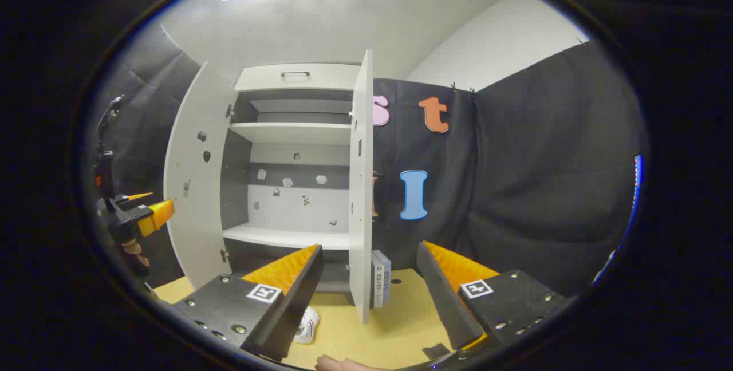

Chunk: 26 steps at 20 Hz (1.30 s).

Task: Grab one shoe with the right hand and put it into the shoe cabinet, grab the other shoe with the left hand and put it into the shoe cabinet; then close the right door with the right hand and the left door with the left hand.

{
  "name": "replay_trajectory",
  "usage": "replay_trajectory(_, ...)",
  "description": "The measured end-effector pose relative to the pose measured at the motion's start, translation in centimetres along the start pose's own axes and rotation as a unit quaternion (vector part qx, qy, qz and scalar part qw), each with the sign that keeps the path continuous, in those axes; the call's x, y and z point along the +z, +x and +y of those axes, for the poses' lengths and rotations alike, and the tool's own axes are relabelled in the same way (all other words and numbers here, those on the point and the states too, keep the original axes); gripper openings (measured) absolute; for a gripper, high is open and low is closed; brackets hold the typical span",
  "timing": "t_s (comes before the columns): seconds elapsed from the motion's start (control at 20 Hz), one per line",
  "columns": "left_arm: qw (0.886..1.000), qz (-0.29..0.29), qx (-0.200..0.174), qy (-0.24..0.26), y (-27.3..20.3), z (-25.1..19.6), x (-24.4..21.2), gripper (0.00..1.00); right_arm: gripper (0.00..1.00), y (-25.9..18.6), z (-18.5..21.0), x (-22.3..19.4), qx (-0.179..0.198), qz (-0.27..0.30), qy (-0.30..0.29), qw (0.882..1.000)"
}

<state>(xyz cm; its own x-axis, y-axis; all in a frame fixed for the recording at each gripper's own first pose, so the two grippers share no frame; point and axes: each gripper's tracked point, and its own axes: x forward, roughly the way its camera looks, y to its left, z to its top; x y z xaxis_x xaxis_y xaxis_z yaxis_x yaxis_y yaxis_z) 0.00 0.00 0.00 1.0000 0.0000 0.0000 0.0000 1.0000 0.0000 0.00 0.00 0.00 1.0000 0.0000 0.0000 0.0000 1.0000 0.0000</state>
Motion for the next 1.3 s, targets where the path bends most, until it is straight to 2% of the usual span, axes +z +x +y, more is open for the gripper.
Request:
replay_trajectory(0.05, 1.000, 0.006, -0.004, -0.004, 0.0, -0.3, -0.3, 0.82, 0.98, -0.2, 0.0, 0.2, 0.001, -0.001, -0.002, 1.000)
replay_trajectory(0.15, 1.000, 0.014, -0.012, -0.008, 0.3, -0.7, -0.7, 0.81, 0.98, -0.3, -0.1, 0.2, 0.001, -0.003, -0.008, 1.000)
replay_trajectory(0.2, 1.000, 0.014, -0.017, -0.011, 0.4, -0.9, -0.7, 0.81, 0.93, -0.3, -0.1, 0.2, -0.001, -0.004, -0.010, 1.000)
replay_trajectory(0.35, 0.997, 0.036, -0.057, -0.028, 0.1, -2.6, -1.5, 0.83, 0.98, -0.3, -0.2, 0.3, -0.001, -0.005, -0.010, 1.000)
replay_trajectory(0.4, 0.997, 0.032, -0.058, -0.031, 0.1, -2.6, -1.2, 0.83, 0.93, -0.3, -0.4, 0.3, -0.002, -0.006, -0.007, 1.000)
replay_trajectory(0.55, 0.997, 0.023, -0.058, -0.036, 0.1, -2.7, -0.9, 0.86, 0.93, -0.4, -0.8, 0.2, -0.003, -0.003, -0.005, 1.000)
replay_trajectory(0.6, 0.998, 0.020, -0.056, -0.036, 0.0, -2.6, -0.7, 0.86, 0.98, -0.3, -0.8, 0.0, -0.004, 0.000, -0.004, 1.000)
replay_trajectory(0.65, 0.998, 0.016, -0.054, -0.035, 0.0, -2.5, -0.6, 0.83, 0.98, -0.2, -0.9, 0.0, -0.003, 0.001, -0.003, 1.000)
replay_trajectory(0.8, 0.998, 0.019, -0.054, -0.040, 0.0, -2.2, -1.1, 0.83, 0.98, 0.1, -0.9, -0.2, -0.002, 0.002, -0.007, 1.000)
replay_trajectory(0.95, 0.998, 0.019, -0.054, -0.039, 0.4, -1.9, -1.2, 0.83, 0.98, 0.6, -0.3, -0.1, 0.005, 0.000, -0.010, 1.000)
replay_trajectory(1.0, 0.998, 0.018, -0.054, -0.042, 0.5, -1.8, -1.1, 0.83, 0.93, 0.6, -0.1, 0.1, 0.007, -0.003, -0.010, 1.000)
replay_trajectory(1.05, 0.998, 0.018, -0.051, -0.043, 0.6, -1.6, -1.2, 0.83, 0.98, 0.8, 0.3, 0.3, 0.011, -0.007, -0.010, 1.000)
replay_trajectory(1.1, 0.998, 0.021, -0.046, -0.042, 0.5, -1.3, -1.4, 0.83, 0.98, 1.0, 0.6, 0.3, 0.013, -0.009, -0.008, 1.000)
replay_trajectory(1.15, 0.998, 0.024, -0.045, -0.042, 0.5, -1.1, -1.7, 0.82, 0.93, 1.1, 1.0, 0.3, 0.017, -0.010, -0.007, 1.000)
replay_trajectory(1.2, 0.998, 0.024, -0.049, -0.043, 0.4, -1.2, -1.7, 0.83, 0.98, 1.3, 1.6, 0.1, 0.022, -0.011, -0.007, 1.000)
replay_trajectory(1.3, 0.998, 0.026, -0.048, -0.044, 0.2, -0.7, -1.9, 0.84, 0.98, 1.7, 2.8, -1.0, 0.031, -0.006, -0.012, 0.999)
